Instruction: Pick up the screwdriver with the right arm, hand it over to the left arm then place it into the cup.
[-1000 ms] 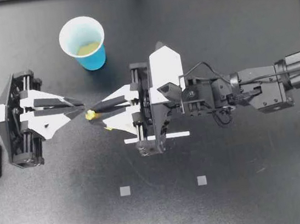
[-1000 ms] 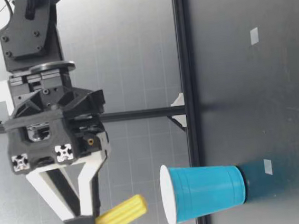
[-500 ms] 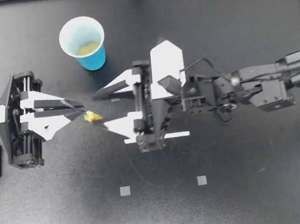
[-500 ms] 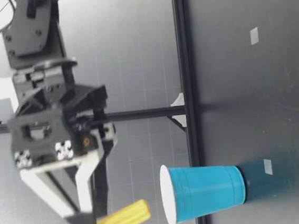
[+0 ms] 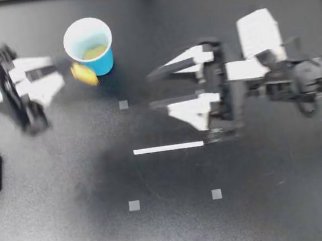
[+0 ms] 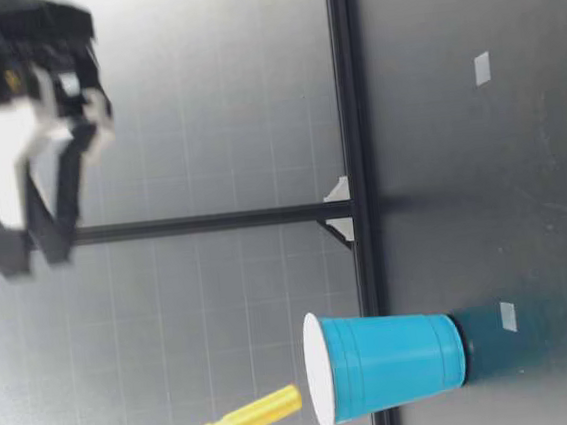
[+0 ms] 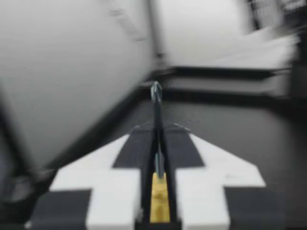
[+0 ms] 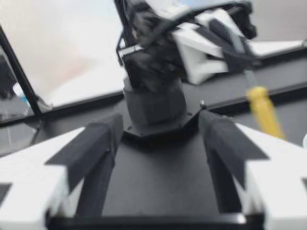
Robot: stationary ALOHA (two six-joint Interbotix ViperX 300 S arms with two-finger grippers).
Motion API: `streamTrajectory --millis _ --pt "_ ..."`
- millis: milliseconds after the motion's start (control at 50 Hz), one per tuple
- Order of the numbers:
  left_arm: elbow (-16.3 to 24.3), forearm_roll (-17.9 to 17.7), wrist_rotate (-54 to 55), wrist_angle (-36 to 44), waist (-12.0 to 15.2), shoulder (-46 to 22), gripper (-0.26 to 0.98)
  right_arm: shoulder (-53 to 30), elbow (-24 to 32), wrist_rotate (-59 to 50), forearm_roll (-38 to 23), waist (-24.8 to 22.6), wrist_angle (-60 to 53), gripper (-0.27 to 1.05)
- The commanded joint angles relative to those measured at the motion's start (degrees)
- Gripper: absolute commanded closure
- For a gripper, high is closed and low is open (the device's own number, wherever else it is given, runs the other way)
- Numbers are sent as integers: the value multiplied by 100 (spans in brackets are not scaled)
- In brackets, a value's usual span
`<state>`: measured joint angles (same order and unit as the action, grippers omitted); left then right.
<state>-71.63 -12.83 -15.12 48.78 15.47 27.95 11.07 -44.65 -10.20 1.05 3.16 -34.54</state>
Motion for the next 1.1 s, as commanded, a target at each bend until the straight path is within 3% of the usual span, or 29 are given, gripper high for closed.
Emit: streamTrajectory --millis 0,180,360,600,720,960,1080 --pt "97 -44 -123 88 308 -44 66 229 -9 -9 0 26 -176 12" --pt "308 -44 -167 308 826 -510 66 176 -70 0 -9 26 -272 12" --pt "571 -44 -167 352 1116 -1160 66 105 -53 -9 -9 26 -281 12" --pt "905 -70 -26 360 1222 -1846 63 114 -53 -9 -18 0 -281 12" --pt "958 -70 -9 360 1222 -1916 52 105 -62 -18 -18 -44 -281 12" --pt "949 -62 26 255 1222 -1854 17 97 -62 -9 -18 -62 -281 12" --pt "958 -44 132 185 1222 -1846 12 97 -70 -18 -18 -62 -281 12"
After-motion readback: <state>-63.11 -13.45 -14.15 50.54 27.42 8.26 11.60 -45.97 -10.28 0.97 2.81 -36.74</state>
